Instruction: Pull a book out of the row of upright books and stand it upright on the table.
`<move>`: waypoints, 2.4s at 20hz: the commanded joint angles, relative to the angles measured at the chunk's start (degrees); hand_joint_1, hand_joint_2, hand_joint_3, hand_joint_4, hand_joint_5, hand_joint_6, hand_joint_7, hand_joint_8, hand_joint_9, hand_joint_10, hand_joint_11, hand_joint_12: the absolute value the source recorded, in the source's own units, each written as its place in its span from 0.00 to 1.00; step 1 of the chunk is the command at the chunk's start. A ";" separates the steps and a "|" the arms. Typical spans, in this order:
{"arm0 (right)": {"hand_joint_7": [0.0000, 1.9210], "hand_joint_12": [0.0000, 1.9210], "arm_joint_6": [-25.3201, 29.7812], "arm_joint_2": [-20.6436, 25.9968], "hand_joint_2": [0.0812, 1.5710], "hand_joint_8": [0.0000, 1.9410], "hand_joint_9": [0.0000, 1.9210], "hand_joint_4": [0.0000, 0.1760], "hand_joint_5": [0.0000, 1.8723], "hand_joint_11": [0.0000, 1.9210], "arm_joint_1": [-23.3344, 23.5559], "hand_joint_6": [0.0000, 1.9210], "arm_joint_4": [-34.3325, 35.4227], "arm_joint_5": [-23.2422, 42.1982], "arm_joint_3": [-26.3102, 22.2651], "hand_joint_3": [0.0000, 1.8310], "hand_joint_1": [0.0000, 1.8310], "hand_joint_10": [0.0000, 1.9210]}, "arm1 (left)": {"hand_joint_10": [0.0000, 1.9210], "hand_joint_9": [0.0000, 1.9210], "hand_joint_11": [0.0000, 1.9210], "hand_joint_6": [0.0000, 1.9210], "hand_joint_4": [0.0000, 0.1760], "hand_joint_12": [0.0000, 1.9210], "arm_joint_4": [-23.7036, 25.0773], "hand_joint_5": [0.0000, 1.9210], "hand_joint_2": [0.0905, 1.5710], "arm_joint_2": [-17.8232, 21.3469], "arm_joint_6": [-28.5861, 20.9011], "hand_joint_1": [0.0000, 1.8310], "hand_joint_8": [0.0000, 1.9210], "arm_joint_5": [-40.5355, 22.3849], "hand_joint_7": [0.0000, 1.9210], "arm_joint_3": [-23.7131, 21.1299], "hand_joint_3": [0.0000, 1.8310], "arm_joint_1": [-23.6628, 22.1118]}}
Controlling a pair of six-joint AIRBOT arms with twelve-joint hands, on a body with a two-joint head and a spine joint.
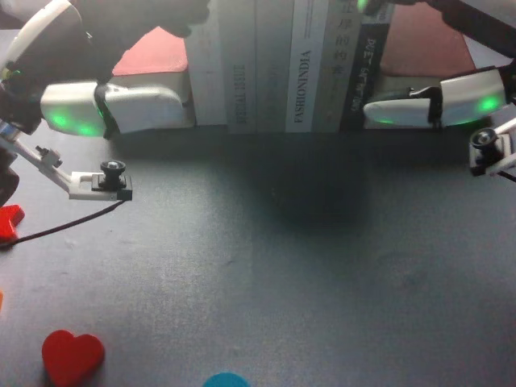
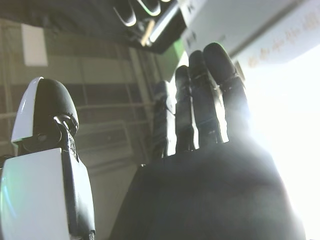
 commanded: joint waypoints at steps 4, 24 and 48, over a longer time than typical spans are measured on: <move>0.12 0.73 0.53 -0.03 0.59 0.00 0.12 0.49 0.17 0.00 0.81 0.00 2.49 6.06 -0.32 0.01 0.61 0.14 | 0.17 0.20 0.00 0.01 0.00 0.79 -2.58 0.27 0.52 -0.02 -0.63 0.63 0.00 -6.23 0.28 -0.12 0.00 -0.54; 0.12 0.63 -1.72 5.01 0.70 0.00 0.05 0.72 0.29 0.00 14.89 0.01 -6.36 -0.11 -3.64 0.00 0.43 0.06 | 0.25 0.14 0.00 0.00 0.00 0.74 -11.87 0.27 0.56 2.69 -0.63 0.62 0.00 -11.30 0.21 -4.87 0.01 6.58; 0.00 0.00 -5.26 2.36 0.76 0.00 0.00 0.79 0.23 0.00 24.21 0.00 -13.52 -21.24 5.81 0.00 0.16 0.00 | 0.11 0.16 0.00 0.00 0.00 0.59 -16.32 0.25 0.61 4.61 -0.63 0.59 0.00 -15.34 0.14 -7.59 0.00 10.74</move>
